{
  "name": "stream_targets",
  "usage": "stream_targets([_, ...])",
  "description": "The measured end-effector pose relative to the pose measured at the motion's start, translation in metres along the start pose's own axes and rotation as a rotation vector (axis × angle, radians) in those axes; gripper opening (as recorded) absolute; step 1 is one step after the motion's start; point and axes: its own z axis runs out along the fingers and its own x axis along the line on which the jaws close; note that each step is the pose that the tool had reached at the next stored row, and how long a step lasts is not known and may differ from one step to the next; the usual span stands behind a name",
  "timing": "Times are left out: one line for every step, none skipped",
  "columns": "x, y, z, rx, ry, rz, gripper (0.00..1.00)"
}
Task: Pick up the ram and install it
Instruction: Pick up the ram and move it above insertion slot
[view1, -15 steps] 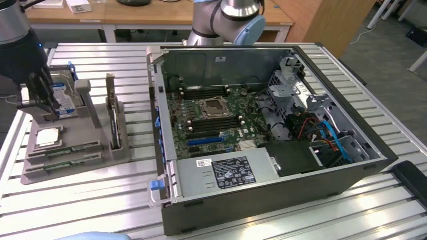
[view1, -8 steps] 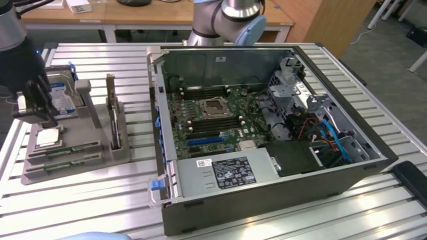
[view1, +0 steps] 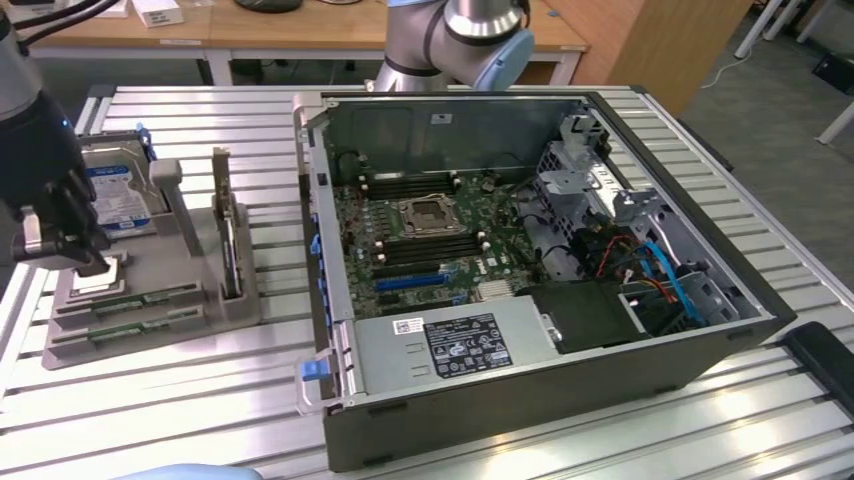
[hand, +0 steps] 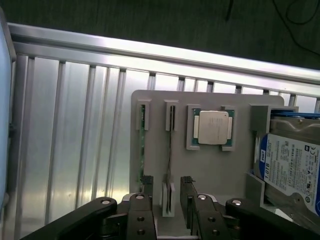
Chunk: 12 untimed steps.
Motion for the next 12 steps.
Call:
stream_targets([0.003,0.0005,-0.0001,-0.0001,0.0000,0.000,0.36])
stream_targets([0.005,0.0008,-0.0002,0.0000,0.0000,0.000,0.36])
stream_targets([0.008,0.0012,-0.0003,0.0000,0.0000,0.000,0.36])
stream_targets([0.010,0.0015,-0.0004,-0.0001,0.0000,0.000,0.36])
stream_targets([0.012,0.0018,-0.0004,0.0000,0.0000,0.000,0.36])
stream_targets([0.013,0.0020,-0.0005,-0.0001,0.0000,0.000,0.36])
stream_targets([0.014,0.0022,-0.0005,0.0000,0.0000,0.000,0.36])
stream_targets([0.015,0.0024,-0.0005,-0.0001,0.0000,0.000,0.36])
stream_targets([0.015,0.0024,-0.0005,-0.0001,0.0000,0.000,0.36])
stream_targets([0.015,0.0024,-0.0005,0.0000,0.0000,0.000,0.36])
stream_targets([0.015,0.0025,-0.0001,0.0002,-0.0001,0.000,0.36])
stream_targets([0.015,0.0025,0.0008,0.0002,-0.0001,0.000,0.36])
